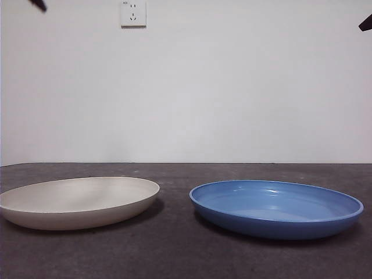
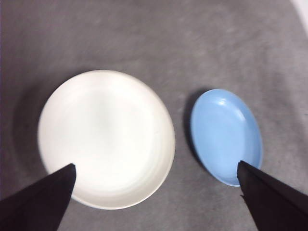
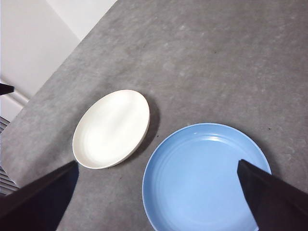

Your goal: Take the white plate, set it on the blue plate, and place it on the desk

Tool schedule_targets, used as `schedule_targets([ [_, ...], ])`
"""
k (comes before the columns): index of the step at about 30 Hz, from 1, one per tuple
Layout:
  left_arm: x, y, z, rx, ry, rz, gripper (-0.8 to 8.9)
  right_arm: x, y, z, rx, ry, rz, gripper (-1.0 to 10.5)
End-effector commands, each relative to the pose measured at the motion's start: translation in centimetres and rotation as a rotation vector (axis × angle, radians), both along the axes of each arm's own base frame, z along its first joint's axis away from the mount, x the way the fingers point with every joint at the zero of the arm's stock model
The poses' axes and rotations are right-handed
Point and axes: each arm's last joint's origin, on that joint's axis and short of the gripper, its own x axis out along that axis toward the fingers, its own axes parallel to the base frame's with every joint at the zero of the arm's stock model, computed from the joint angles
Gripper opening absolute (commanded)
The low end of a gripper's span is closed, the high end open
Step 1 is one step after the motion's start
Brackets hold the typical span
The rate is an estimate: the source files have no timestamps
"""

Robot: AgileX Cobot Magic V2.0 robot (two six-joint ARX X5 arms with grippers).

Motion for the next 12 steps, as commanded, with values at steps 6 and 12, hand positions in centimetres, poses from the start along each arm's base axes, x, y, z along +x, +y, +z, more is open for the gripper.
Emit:
schedule_targets([
  [6, 5.2, 0.8, -3.1, 0.039, 0.152, -0.013, 5.63, 0.0, 0.1, 0.5, 0.016, -0.018, 0.032, 6.1],
  [12, 8.6, 1.2, -6.7, 0.053, 0.242, -0.022, 5.62, 0.0, 0.2, 0.5, 0.018, -0.016, 0.033, 6.1],
])
